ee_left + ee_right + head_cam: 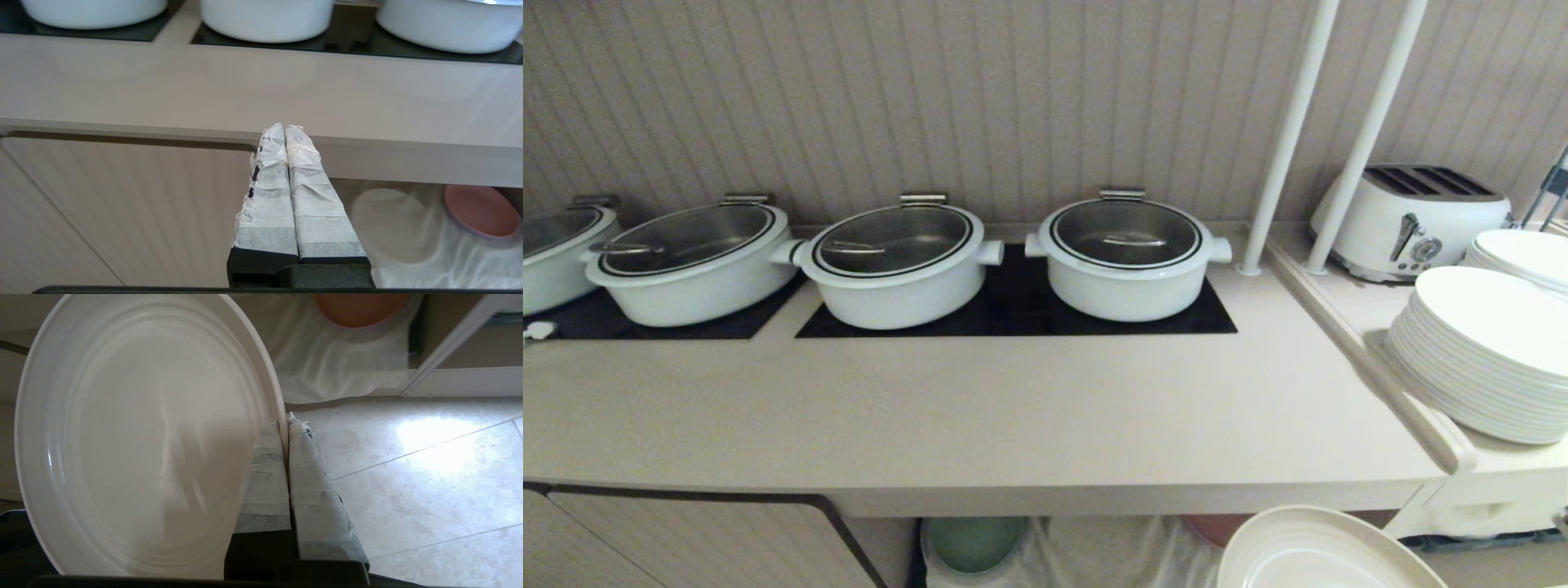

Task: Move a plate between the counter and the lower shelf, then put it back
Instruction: Put the plate

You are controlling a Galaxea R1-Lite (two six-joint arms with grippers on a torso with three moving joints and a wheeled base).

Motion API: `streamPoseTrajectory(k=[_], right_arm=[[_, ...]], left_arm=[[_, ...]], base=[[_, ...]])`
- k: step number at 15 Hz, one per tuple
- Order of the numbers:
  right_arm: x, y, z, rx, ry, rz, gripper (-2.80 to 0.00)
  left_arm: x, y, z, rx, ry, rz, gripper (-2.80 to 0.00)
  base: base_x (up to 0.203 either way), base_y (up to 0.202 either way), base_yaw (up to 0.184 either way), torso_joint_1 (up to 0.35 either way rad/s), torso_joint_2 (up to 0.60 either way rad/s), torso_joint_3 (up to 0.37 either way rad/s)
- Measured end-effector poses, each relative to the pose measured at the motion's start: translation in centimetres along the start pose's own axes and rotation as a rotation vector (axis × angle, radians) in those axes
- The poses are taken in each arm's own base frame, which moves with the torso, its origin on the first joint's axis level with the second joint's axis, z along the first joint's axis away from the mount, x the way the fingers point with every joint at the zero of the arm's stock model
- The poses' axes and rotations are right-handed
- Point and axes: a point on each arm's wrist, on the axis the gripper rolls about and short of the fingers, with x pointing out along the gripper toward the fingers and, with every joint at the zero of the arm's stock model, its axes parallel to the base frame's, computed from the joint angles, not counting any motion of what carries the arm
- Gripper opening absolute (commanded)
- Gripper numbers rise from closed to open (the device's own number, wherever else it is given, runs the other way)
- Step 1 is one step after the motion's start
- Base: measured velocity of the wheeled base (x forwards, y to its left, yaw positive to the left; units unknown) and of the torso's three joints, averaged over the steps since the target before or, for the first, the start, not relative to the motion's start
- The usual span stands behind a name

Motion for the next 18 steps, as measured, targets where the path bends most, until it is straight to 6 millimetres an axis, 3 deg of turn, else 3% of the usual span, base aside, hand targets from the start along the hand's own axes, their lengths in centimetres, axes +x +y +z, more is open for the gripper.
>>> streamPoseTrajectory(k=[18], right_arm=[[0.13, 0.16, 0.69, 0.025, -0.017, 0.007, -2.80]], left_arm=[[0.00, 0.00, -0.01, 0.000, 0.001, 0.000, -2.80]], base=[[0.000, -0.005, 0.000, 0.000, 0.00, 0.000]])
